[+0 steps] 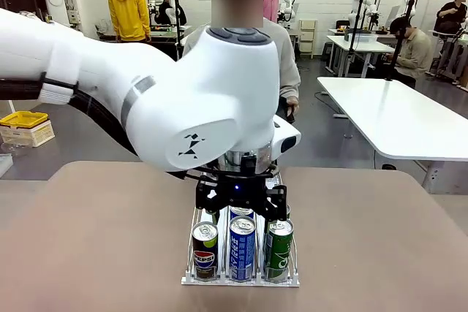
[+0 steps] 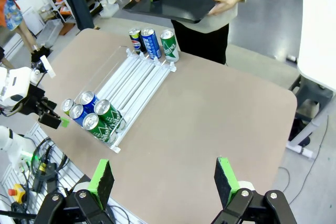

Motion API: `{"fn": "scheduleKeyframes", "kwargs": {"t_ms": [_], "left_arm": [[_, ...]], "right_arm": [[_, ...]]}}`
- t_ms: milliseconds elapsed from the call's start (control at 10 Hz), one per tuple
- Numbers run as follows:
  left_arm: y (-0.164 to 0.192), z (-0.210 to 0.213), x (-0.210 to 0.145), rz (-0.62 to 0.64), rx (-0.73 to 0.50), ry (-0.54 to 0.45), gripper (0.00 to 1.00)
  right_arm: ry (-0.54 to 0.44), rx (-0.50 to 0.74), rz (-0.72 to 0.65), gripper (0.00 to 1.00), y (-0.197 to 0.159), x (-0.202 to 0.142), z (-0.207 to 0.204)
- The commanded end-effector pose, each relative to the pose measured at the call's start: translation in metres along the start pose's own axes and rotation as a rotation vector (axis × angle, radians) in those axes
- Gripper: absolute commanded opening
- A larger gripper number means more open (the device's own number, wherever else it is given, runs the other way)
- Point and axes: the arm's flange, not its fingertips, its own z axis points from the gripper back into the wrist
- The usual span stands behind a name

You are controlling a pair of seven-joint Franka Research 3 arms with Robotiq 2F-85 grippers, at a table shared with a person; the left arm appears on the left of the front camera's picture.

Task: Retrieve and hand over the desired beverage to the person.
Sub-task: Pick up another can of the same type that the person held from the Automatic Can Dispenser.

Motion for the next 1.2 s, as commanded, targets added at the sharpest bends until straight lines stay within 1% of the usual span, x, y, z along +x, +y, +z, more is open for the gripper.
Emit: {"fn": "scheduleKeyframes", "kwargs": {"t_ms": [0,200,400,1100], "left_arm": [[-0.010,-0.007,0.008,0.051,0.008,-0.054,1.00],[-0.003,-0.018,0.019,0.089,-0.004,-0.043,1.00],[-0.002,-0.027,0.024,0.081,-0.008,0.015,1.00],[0.000,-0.040,0.038,0.091,-0.016,0.056,1.00]], "right_arm": [[-0.007,0.022,0.005,1.00,0.000,0.000,-0.001],[-0.007,0.022,0.005,1.00,0.000,0.000,-0.001],[-0.007,0.022,0.005,1.00,0.000,0.000,-0.001],[-0.007,0.022,0.005,1.00,0.000,0.000,-0.001]]}}
